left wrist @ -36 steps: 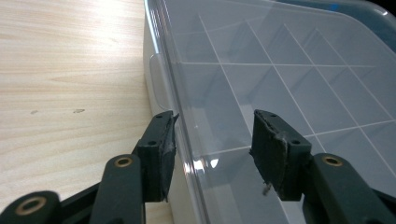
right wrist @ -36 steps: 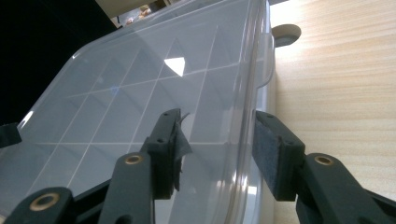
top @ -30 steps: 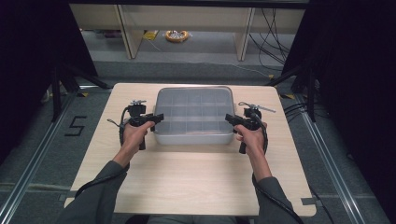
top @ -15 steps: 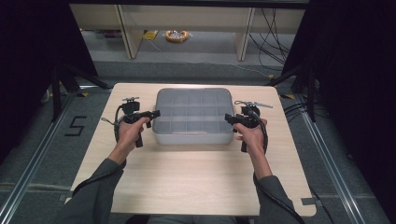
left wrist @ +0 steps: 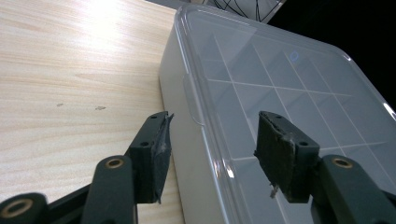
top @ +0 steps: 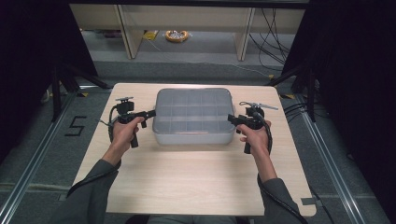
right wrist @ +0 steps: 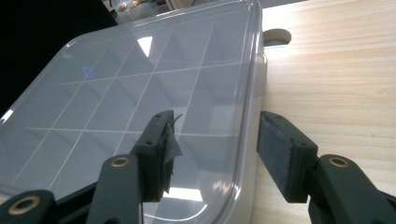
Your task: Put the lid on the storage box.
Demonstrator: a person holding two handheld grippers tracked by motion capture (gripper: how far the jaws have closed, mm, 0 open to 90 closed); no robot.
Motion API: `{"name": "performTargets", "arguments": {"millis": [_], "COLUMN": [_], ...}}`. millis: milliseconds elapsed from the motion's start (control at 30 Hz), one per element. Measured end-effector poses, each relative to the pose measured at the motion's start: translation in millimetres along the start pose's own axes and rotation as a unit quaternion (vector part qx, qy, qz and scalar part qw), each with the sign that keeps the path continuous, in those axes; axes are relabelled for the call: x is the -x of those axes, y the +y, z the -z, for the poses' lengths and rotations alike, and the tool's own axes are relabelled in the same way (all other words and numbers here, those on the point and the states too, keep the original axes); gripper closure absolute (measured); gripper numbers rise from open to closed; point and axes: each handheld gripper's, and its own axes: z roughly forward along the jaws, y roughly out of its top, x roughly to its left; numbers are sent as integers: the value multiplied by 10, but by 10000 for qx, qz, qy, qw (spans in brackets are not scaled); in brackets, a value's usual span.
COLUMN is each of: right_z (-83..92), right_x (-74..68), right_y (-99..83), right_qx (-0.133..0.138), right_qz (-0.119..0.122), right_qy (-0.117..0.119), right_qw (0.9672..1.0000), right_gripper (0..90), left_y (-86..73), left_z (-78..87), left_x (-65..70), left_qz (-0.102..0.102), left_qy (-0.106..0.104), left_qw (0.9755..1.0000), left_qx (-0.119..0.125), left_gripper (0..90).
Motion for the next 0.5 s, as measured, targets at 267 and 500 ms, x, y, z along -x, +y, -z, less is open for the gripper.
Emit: {"name": "performTargets", "arguments": {"millis": [267, 500], "right_z": [68, 121], "right_x": [14, -22], "right_y": [-27, -56], "right_qx": [17, 44], "right_qz": [-101, -8], "right_qy": [113, 171], "right_qw": [9999, 9998], "right_gripper": [465, 447], "left_y": [-64, -157], "left_z": [120, 248], "left_x": [32, 74], "left_qz": [-184, -299], "left_qy": [-123, -298], "left_qw": [9997, 9991], "left_qx": [-47, -61], "left_gripper": [421, 404]}}
